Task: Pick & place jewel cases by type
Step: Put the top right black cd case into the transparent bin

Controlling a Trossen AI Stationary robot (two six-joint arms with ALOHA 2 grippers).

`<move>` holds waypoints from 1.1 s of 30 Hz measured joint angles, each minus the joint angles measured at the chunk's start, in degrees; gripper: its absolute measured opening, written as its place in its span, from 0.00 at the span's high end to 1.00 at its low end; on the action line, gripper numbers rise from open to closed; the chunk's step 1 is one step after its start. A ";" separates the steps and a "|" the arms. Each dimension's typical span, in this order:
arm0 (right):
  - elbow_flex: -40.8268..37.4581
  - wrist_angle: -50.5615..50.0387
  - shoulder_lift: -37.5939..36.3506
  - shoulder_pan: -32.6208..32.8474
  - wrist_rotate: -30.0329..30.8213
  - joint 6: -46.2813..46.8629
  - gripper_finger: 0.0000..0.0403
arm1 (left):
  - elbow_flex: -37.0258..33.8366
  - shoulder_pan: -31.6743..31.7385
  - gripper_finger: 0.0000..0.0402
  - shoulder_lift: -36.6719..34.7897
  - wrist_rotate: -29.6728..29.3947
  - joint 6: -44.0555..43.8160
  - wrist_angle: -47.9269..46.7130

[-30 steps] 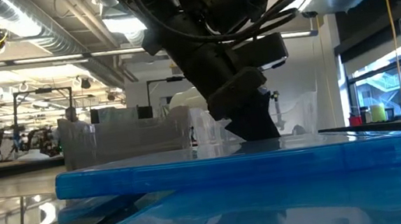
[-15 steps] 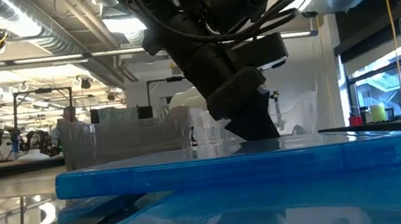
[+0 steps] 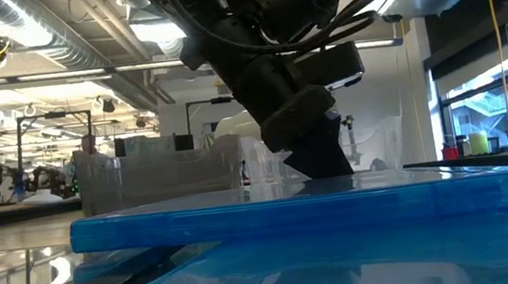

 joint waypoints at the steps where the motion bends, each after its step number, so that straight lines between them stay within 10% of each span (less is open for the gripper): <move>1: -0.04 -0.08 -0.23 0.01 -0.02 -0.04 0.54 | 0.00 0.00 0.60 0.00 0.00 0.00 0.00; 33: 4.80 -4.05 -2.41 0.01 3.40 -7.71 0.54 | -0.02 -0.04 0.60 -0.07 0.72 -0.87 -1.40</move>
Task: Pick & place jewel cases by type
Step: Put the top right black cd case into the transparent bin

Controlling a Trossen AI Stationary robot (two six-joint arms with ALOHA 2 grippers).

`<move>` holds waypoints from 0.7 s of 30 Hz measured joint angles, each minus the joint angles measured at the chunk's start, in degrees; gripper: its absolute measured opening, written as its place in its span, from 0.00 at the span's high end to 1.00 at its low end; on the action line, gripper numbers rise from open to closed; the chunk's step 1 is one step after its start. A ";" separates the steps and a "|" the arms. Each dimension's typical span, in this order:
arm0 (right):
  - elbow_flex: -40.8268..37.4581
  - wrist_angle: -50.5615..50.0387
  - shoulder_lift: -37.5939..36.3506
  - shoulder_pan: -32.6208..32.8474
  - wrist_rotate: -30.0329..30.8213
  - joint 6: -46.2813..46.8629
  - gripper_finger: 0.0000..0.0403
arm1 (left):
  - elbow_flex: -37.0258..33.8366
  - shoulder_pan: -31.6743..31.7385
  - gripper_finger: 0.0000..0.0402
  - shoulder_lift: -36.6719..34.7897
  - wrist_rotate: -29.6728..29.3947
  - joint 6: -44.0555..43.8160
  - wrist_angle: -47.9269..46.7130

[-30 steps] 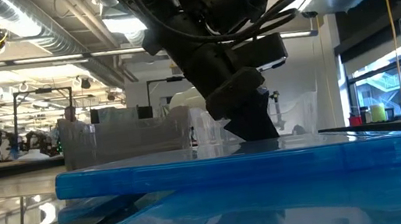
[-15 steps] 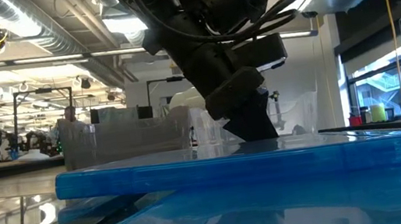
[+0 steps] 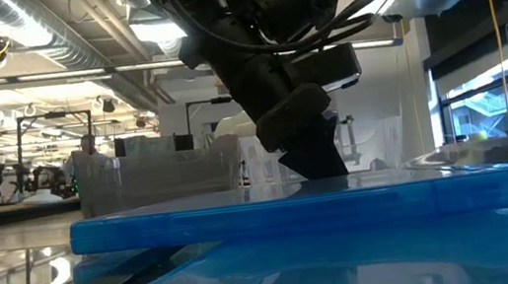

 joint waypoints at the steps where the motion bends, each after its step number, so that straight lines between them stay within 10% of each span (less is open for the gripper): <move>1: 0.02 -0.10 0.00 0.00 0.10 -0.02 0.54 | 0.00 0.00 0.60 0.00 0.00 0.00 -0.06; 21: 0.02 1.97 0.00 -0.02 2.16 -7.33 0.54 | 0.00 -0.01 0.60 -0.07 -0.15 -0.17 -0.45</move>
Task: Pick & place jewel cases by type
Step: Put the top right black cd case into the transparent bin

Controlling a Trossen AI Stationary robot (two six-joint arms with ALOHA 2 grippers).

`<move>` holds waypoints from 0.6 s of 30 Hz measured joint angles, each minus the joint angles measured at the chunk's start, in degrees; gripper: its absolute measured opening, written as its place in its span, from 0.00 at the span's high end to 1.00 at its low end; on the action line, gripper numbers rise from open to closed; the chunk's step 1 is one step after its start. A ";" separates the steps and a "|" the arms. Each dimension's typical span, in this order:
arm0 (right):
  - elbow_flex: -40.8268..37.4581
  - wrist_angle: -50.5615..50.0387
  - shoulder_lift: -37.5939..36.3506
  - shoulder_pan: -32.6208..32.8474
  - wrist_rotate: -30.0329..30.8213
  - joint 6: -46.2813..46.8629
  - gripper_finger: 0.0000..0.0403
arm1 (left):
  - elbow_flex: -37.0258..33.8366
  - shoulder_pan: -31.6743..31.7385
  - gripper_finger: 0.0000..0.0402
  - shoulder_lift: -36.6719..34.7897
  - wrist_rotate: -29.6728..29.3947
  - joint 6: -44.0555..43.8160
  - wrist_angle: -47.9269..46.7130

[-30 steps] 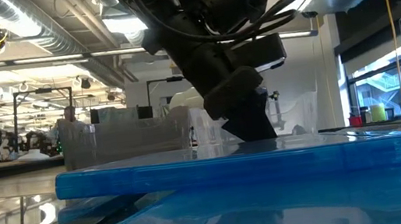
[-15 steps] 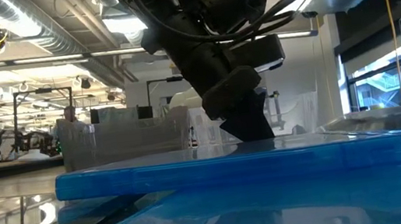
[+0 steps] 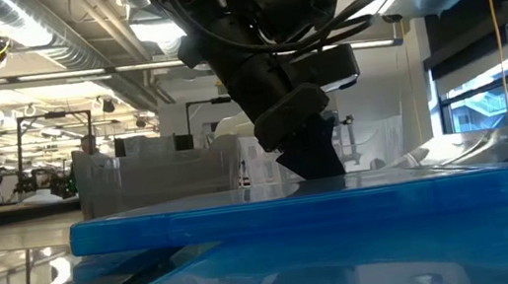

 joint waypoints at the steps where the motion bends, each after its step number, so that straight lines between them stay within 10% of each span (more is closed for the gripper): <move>1: 0.00 0.19 0.00 0.00 0.03 -0.28 0.54 | 0.00 -0.01 0.60 0.00 -0.03 -0.02 0.04; 18: 3.61 3.71 -0.22 -0.13 6.45 -13.54 0.54 | -0.07 -0.06 0.60 -1.22 -0.57 -0.93 -0.28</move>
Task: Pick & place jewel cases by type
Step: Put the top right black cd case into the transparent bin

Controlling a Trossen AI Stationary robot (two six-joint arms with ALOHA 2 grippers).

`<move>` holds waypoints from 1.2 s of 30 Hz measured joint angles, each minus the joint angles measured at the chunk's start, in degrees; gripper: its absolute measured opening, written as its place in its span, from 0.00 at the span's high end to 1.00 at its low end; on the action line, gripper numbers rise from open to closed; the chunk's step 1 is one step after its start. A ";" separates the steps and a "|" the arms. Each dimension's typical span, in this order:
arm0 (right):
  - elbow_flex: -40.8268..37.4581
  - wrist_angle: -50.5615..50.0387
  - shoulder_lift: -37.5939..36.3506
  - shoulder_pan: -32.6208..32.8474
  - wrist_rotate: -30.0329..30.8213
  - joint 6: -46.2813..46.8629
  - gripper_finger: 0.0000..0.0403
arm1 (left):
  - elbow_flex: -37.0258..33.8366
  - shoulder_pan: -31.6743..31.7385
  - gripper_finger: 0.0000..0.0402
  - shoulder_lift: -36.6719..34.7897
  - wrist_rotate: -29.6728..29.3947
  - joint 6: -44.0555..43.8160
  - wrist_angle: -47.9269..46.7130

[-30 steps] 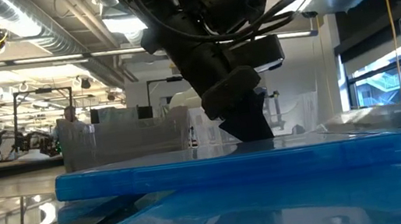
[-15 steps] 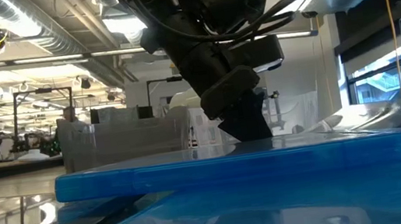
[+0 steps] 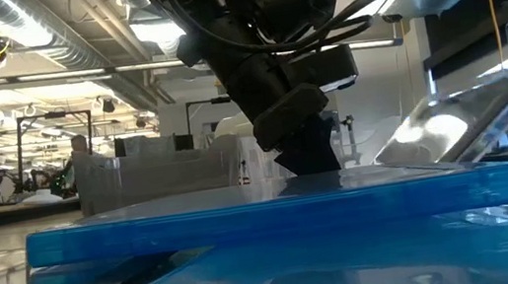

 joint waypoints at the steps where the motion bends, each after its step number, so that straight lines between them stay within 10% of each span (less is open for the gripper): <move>1: 0.00 -0.04 0.00 0.00 0.53 -0.30 0.54 | 0.00 -0.02 0.60 0.00 -0.02 -0.09 0.00; 36: -0.46 10.16 0.39 -2.32 9.68 -25.51 0.54 | 0.20 -0.22 0.60 0.00 -0.69 -1.24 -0.57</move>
